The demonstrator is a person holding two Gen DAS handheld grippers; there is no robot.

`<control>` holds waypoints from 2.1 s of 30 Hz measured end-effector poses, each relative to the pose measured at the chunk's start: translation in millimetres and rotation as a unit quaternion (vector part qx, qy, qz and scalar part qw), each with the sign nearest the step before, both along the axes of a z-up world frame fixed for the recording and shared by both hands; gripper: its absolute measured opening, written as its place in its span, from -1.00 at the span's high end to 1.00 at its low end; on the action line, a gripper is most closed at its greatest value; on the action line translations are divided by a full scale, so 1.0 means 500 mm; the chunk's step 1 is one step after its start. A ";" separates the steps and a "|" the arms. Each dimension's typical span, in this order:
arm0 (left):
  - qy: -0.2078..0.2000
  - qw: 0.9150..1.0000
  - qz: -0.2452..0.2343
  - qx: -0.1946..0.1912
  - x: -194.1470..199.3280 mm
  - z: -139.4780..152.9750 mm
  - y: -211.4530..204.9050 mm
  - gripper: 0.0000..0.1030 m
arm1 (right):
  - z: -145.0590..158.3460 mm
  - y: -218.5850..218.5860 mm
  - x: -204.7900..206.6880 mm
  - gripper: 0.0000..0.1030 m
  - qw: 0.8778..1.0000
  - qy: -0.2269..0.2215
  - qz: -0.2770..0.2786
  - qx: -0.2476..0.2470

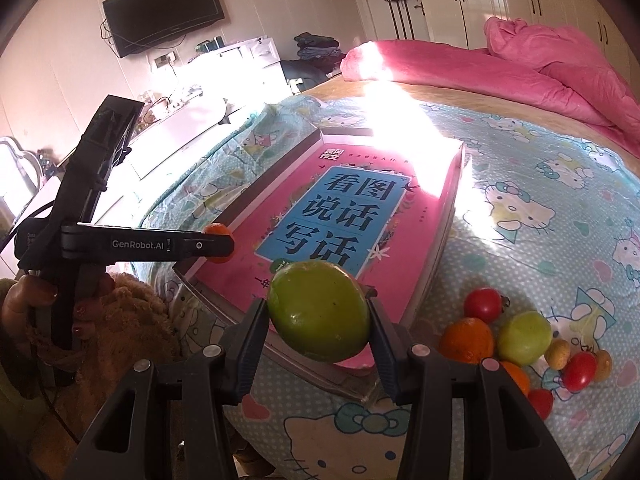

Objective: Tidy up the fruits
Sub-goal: 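Carry the orange with the left gripper onto the pink book while the right carries the apple there, then open the left gripper releasing the orange while the right gripper releases the green apple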

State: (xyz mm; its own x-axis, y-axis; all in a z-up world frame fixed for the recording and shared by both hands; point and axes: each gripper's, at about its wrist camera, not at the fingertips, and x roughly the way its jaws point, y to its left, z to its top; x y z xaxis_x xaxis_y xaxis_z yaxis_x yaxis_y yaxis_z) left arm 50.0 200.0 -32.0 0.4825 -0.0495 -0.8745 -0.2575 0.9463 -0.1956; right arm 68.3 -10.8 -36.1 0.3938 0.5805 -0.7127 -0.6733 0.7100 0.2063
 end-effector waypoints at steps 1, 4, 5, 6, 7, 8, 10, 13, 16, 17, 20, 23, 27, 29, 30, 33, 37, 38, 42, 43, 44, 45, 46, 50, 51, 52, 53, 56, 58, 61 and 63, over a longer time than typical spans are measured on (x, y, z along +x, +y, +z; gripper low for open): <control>0.002 1.000 0.001 0.003 0.002 -0.002 0.000 0.22 | -0.004 0.003 0.001 0.04 1.000 0.002 0.002 0.000; 0.009 1.000 0.004 0.008 0.005 -0.008 0.000 0.22 | -0.013 0.007 0.002 0.04 1.000 0.006 0.009 -0.007; 0.010 1.000 0.004 0.007 0.005 -0.009 0.000 0.22 | -0.017 0.008 0.002 0.04 1.000 0.006 0.011 -0.012; 0.010 1.000 0.005 0.008 0.005 -0.009 0.000 0.22 | -0.019 0.009 0.001 0.04 1.000 0.007 0.012 -0.014; 0.011 1.000 0.005 0.011 0.006 -0.009 -0.001 0.22 | -0.023 0.009 0.003 0.04 1.000 0.009 0.011 -0.016; 0.011 1.000 0.005 0.011 0.006 -0.010 -0.001 0.22 | -0.026 0.009 0.005 0.04 1.000 0.012 0.011 -0.016; 0.014 1.000 0.006 0.013 0.006 -0.011 -0.001 0.22 | -0.031 0.010 0.008 0.04 1.000 0.015 0.010 -0.016; 0.015 1.000 0.007 0.015 0.008 -0.013 0.000 0.22 | -0.034 0.013 0.008 0.04 1.000 0.016 0.013 -0.020; 0.019 1.000 0.008 0.015 0.010 -0.017 0.001 0.22 | -0.041 0.017 0.008 0.04 0.999 0.018 0.015 -0.023; 0.020 1.000 0.008 0.015 0.011 -0.018 0.001 0.22 | -0.043 0.018 0.007 0.04 0.999 0.018 0.017 -0.025; 0.021 1.000 0.007 0.014 0.012 -0.020 0.004 0.22 | -0.051 0.025 0.005 0.04 0.999 0.017 0.021 -0.034; 0.023 1.000 0.008 0.014 0.013 -0.022 0.004 0.22 | -0.056 0.030 0.003 0.04 0.999 0.014 0.025 -0.043; 0.024 1.000 0.008 0.013 0.014 -0.023 0.005 0.22 | -0.059 0.031 0.005 0.04 0.999 0.016 0.024 -0.043; 0.026 1.000 0.008 0.013 0.014 -0.024 0.005 0.22 | -0.060 0.030 0.007 0.04 0.999 0.019 0.022 -0.042; 0.027 1.000 0.008 0.013 0.015 -0.025 0.005 0.22 | -0.060 0.029 0.009 0.04 0.999 0.022 0.021 -0.040; 0.029 0.999 0.006 0.014 0.017 -0.026 0.003 0.22 | -0.056 0.028 0.008 0.02 0.999 0.018 0.023 -0.038; 0.029 0.999 0.006 0.015 0.018 -0.025 0.003 0.22 | -0.055 0.025 0.008 0.02 0.999 0.020 0.021 -0.037; 0.029 0.999 0.006 0.015 0.018 -0.026 0.003 0.22 | -0.055 0.024 0.008 0.02 0.999 0.022 0.019 -0.037; 0.029 0.999 0.005 0.016 0.018 -0.026 0.002 0.22 | -0.051 0.015 0.007 0.02 0.999 0.026 0.017 -0.029; 0.030 0.999 0.004 0.016 0.018 -0.026 0.002 0.22 | -0.050 0.013 0.006 0.02 0.999 0.026 0.017 -0.028; 0.031 0.999 0.003 0.017 0.019 -0.026 0.001 0.22 | -0.049 0.010 0.005 0.02 0.999 0.024 0.015 -0.026; 0.031 0.999 0.003 0.018 0.019 -0.027 0.000 0.22 | -0.049 0.008 0.004 0.02 0.999 0.023 0.015 -0.026; 0.032 0.999 0.002 0.019 0.019 -0.027 0.000 0.22 | -0.048 0.007 0.004 0.02 0.999 0.023 0.015 -0.026; 0.033 0.999 0.001 0.019 0.021 -0.029 -0.002 0.21 | -0.047 0.002 0.002 0.01 0.999 0.023 0.010 -0.023; 0.034 0.999 0.000 0.019 0.021 -0.029 -0.002 0.21 | -0.046 0.000 0.002 0.01 0.999 0.023 0.009 -0.022; 0.034 0.999 0.000 0.020 0.021 -0.030 -0.003 0.20 | -0.044 -0.001 0.001 0.01 0.999 0.022 0.008 -0.021; 0.034 0.999 -0.001 0.020 0.022 -0.030 -0.003 0.17 | -0.044 -0.002 0.000 0.01 1.000 0.022 0.008 -0.021; 0.034 0.999 -0.005 0.021 0.022 -0.029 -0.005 0.09 | -0.041 -0.006 -0.002 0.00 1.000 0.019 0.006 -0.019; 0.036 0.999 -0.007 0.023 0.022 -0.030 -0.008 0.08 | -0.039 -0.008 -0.002 0.00 1.000 0.019 0.005 -0.017; 0.037 0.999 -0.007 0.024 0.024 -0.030 -0.007 0.04 | -0.037 -0.010 -0.004 -0.03 1.000 0.018 0.002 -0.016; 0.036 0.999 -0.007 0.024 0.024 -0.030 -0.007 0.01 | -0.036 -0.013 -0.005 -0.04 1.000 0.016 -0.001 -0.014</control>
